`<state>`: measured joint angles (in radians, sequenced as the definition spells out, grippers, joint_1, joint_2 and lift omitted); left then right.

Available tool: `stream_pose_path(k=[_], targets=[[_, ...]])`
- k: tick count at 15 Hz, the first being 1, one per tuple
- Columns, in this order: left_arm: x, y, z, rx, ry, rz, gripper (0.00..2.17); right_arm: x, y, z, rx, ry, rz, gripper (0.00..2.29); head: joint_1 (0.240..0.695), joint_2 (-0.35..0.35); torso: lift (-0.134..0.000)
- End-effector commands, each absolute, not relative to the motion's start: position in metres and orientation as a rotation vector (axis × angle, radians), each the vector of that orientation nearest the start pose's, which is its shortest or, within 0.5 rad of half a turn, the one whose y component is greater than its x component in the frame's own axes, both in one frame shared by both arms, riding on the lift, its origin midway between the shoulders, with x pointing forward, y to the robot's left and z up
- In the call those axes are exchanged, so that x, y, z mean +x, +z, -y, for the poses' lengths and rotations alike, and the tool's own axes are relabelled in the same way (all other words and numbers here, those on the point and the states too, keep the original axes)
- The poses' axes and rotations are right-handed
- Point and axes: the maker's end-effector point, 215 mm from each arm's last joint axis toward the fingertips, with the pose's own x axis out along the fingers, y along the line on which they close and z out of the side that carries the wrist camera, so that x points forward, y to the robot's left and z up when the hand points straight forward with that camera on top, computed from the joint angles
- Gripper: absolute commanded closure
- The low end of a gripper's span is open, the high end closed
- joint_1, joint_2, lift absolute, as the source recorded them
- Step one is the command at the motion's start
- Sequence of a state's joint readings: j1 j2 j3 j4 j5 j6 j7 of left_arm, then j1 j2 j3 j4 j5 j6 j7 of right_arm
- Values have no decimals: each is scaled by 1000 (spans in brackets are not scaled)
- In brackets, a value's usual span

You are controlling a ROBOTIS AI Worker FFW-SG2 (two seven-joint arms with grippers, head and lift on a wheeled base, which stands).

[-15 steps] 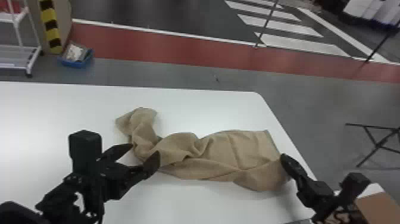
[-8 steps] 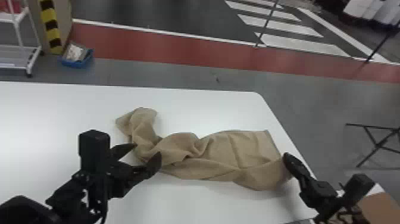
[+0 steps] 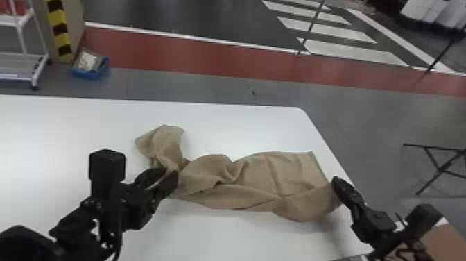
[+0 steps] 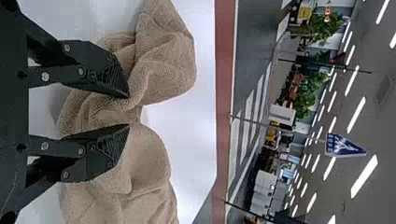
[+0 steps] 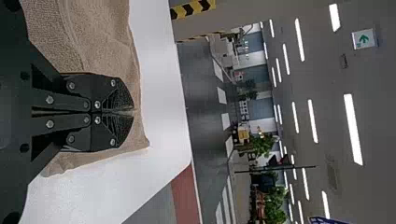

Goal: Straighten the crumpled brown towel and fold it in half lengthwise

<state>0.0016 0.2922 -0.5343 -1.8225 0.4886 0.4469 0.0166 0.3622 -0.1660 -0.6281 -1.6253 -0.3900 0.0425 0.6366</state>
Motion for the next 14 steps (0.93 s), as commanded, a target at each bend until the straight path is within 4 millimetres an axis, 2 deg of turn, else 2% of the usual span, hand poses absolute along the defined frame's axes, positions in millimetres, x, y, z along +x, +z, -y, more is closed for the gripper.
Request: stream_pose_path(k=[1, 2, 3, 4, 6, 8, 11, 12, 13, 14], targets=[[468, -398, 14, -120, -635, -420, 1885, 400, -386, 493, 144, 31, -99, 1214, 695, -350, -123], [467, -385, -3, -122, -610, -397, 1885, 399, -377, 486, 138, 44, -91, 1214, 695, -350, -123], [462, -370, -8, -128, -608, -376, 1885, 398, -366, 479, 144, 57, -78, 1214, 695, -350, -123], [455, -355, -26, -110, -587, -367, 1885, 397, -349, 471, 163, 77, -59, 1214, 695, -350, -123], [438, -331, -48, -88, -573, -369, 1885, 402, -318, 452, 191, 121, -38, 1214, 695, -350, -123], [420, -314, -70, -65, -566, -395, 1885, 406, -279, 430, 206, 173, -12, 1214, 695, -350, -123], [394, -300, -112, 23, -499, -451, 1885, 398, -239, 408, 319, 255, 2, 1214, 695, -350, -123], [386, -295, -123, 56, -483, -468, 1885, 392, -226, 409, 361, 270, 22, 1214, 695, -350, -123], [385, -284, -131, 69, -460, -454, 1885, 389, -212, 416, 393, 272, 61, 1214, 695, -350, -123], [390, -271, -139, 88, -431, -424, 1885, 395, -204, 426, 394, 252, 84, 1214, 695, -350, -123]])
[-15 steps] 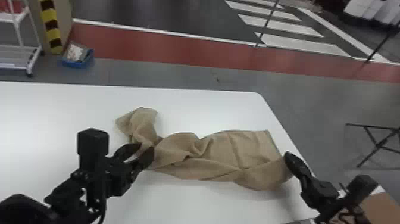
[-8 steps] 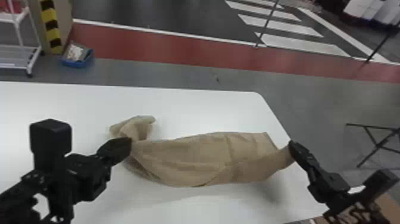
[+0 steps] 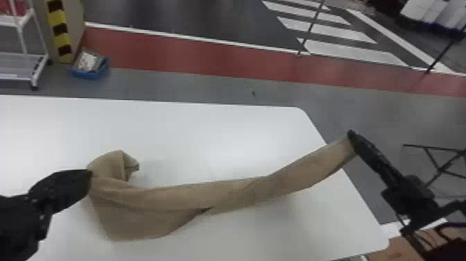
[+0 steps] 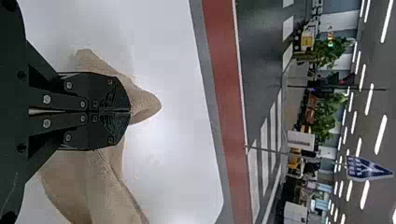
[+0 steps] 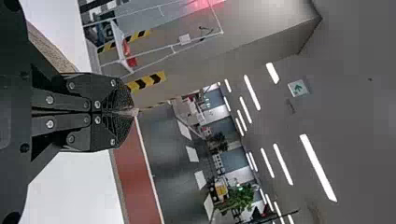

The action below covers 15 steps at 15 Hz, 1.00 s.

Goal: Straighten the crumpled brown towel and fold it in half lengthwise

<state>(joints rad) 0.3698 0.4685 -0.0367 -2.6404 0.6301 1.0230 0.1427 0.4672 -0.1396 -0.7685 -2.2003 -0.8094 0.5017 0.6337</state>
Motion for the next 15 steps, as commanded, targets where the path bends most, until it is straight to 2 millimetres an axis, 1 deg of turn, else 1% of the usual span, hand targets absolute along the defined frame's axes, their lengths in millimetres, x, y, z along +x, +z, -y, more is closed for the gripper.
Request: stream_pose_path(k=[1, 2, 3, 4, 5, 6, 8, 9, 10, 11, 12, 13, 14, 15], targets=[[399, -258, -145, 108, -399, -390, 1882, 408, -201, 441, 398, 218, 103, 1214, 695, -350, -123], [409, -248, -147, 137, -375, -366, 1882, 429, -207, 458, 419, 171, 113, 1214, 695, -350, -123], [420, -240, -142, 151, -364, -343, 1882, 450, -226, 473, 446, 132, 101, 1214, 695, -350, -123], [431, -242, -135, 163, -359, -340, 1882, 470, -249, 476, 433, 112, 54, 1214, 695, -350, -123], [444, -255, -126, 170, -359, -358, 1882, 487, -276, 473, 423, 103, 2, 1214, 689, -350, -123], [455, -282, -116, 169, -368, -405, 1882, 503, -302, 466, 418, 108, -38, 1214, 680, -350, -123], [478, -334, -99, 188, -370, -497, 1878, 528, -340, 461, 399, 94, -81, 1214, 688, -350, -123], [489, -356, -84, 200, -378, -526, 1878, 538, -353, 462, 384, 75, -89, 1214, 695, -350, -123], [504, -363, -68, 189, -383, -507, 1878, 545, -361, 465, 371, 58, -84, 1214, 695, -350, -123], [528, -358, -45, 161, -390, -432, 1878, 551, -365, 476, 364, 22, -71, 1214, 695, -350, -123], [552, -340, -19, 112, -399, -317, 1862, 553, -368, 491, 353, -19, -63, 1214, 695, -350, -123], [568, -333, -5, 89, -407, -251, 1676, 552, -373, 500, 351, -34, -69, 1214, 695, -350, -123], [575, -336, 3, 88, -409, -237, 1457, 551, -376, 503, 341, -43, -72, 1214, 695, -350, -123], [575, -334, 2, 83, -408, -215, 940, 548, -378, 505, 335, -46, -73, 1214, 688, -350, -123]])
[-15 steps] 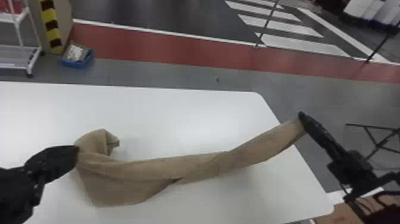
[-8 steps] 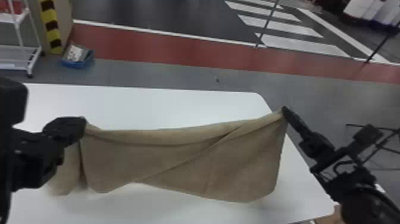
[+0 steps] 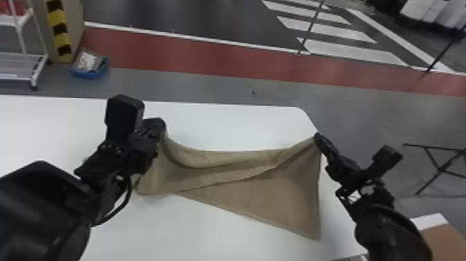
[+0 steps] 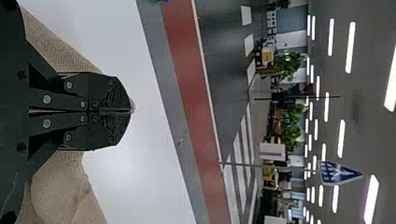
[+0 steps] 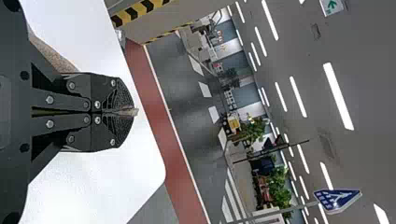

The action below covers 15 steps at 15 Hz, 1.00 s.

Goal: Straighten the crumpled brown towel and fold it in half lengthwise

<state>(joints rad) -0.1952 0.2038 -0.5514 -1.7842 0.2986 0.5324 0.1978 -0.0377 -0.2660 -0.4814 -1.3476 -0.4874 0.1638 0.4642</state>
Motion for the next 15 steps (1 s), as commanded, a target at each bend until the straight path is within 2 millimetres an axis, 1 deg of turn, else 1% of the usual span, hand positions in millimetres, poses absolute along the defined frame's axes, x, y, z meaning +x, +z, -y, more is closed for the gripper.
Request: stream_pose_path(k=[1, 2, 4, 5, 7, 8, 9, 10, 11, 12, 13, 15], targets=[[572, -330, -4, 72, -403, -192, 350, 545, -378, 507, 326, -47, -69, 1214, 681, -350, -123], [567, -325, -19, 73, -384, -174, 90, 543, -379, 512, 315, -52, -69, 1214, 677, -350, -123], [559, -319, -58, 78, -333, -163, 83, 546, -381, 516, 307, -53, -71, 1214, 678, -350, -123], [552, -326, -80, 94, -310, -181, 87, 548, -382, 512, 306, -47, -72, 1214, 680, -350, -123], [541, -348, -108, 114, -283, -228, 90, 552, -383, 503, 306, -34, -76, 1214, 688, -350, -123], [536, -363, -114, 122, -283, -256, 97, 553, -384, 501, 305, -31, -79, 1214, 694, -350, -123], [529, -380, -119, 119, -291, -294, 157, 554, -384, 498, 306, -26, -79, 1214, 695, -350, -123], [525, -391, -120, 117, -293, -315, 194, 553, -384, 497, 305, -23, -82, 1214, 695, -350, -123], [517, -406, -120, 124, -303, -362, 215, 551, -386, 496, 302, -22, -87, 1214, 695, -350, -123], [508, -418, -120, 124, -310, -408, 218, 549, -386, 495, 302, -19, -88, 1214, 695, -350, -123], [501, -425, -121, 115, -316, -443, 218, 546, -388, 494, 302, -18, -91, 1214, 695, -350, -123], [489, -435, -123, 89, -336, -502, 299, 541, -388, 499, 297, -25, -93, 1214, 695, -350, -123]])
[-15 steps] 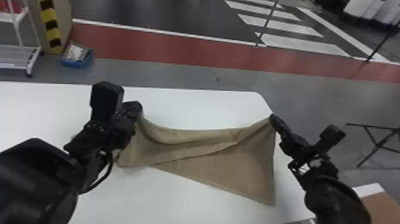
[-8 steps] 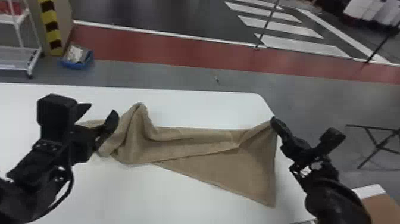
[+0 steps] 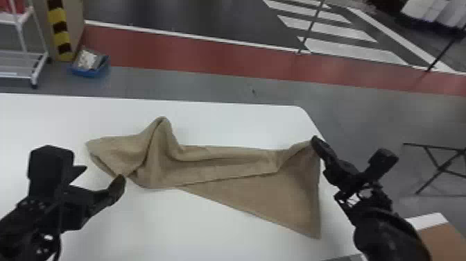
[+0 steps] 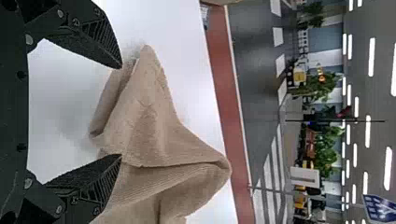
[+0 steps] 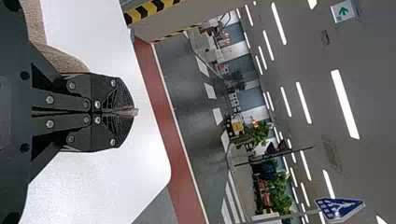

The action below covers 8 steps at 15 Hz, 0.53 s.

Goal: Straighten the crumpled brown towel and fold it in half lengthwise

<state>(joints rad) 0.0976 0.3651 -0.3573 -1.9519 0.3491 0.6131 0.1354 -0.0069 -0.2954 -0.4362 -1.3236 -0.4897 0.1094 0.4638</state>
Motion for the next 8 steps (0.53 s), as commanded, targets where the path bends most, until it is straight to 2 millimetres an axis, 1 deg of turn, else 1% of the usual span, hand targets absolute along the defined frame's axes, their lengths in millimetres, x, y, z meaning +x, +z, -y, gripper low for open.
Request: stream_pose_path(k=[1, 2, 3, 7, 8], targets=[[486, -437, -122, 87, -339, -508, 299, 540, -388, 499, 298, -26, -90, 1214, 695, -350, -123], [484, -443, -115, 64, -357, -519, 343, 539, -386, 500, 296, -25, -87, 1214, 695, -350, -123], [490, -440, -110, 33, -360, -489, 417, 538, -386, 499, 297, -24, -84, 1214, 695, -350, -123], [498, -438, -93, 5, -372, -459, 417, 538, -385, 498, 299, -18, -82, 1214, 695, -350, -123], [500, -440, -92, 6, -373, -464, 417, 538, -385, 498, 300, -16, -80, 1214, 695, -350, -123]])
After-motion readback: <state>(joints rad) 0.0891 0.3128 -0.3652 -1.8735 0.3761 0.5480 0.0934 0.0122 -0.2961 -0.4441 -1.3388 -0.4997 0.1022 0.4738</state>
